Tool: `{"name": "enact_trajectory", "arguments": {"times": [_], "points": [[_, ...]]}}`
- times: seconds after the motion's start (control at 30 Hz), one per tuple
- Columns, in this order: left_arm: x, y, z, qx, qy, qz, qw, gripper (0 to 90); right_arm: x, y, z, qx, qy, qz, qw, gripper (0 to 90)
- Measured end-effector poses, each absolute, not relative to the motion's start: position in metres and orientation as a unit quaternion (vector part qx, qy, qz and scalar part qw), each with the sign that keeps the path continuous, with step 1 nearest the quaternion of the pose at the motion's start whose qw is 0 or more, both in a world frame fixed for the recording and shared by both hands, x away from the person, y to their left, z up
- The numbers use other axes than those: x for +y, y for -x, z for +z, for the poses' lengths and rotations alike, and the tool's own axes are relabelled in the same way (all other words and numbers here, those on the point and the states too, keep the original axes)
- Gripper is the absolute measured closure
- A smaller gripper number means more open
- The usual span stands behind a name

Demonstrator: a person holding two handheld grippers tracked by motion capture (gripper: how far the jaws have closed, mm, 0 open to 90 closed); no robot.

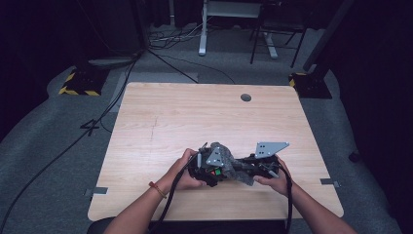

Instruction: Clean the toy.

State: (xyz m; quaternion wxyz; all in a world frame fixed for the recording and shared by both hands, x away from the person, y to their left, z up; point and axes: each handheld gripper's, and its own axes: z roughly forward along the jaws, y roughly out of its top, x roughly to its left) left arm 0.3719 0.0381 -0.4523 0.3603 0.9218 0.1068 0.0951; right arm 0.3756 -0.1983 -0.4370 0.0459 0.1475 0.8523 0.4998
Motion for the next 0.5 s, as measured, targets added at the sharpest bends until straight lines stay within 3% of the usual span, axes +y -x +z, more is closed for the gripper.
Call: {"name": "enact_trajectory", "arguments": {"times": [0.37,0.5], "points": [[0.052,-0.375,-0.44,0.128,-0.903,0.096,0.398,33.4,-0.196,-0.386,-0.454,0.885,-0.169,0.431,0.057,80.0],[0.051,-0.377,-0.442,0.129,-0.909,0.101,0.384,33.4,-0.196,-0.381,-0.447,0.881,-0.15,0.445,0.058,80.0]]}}
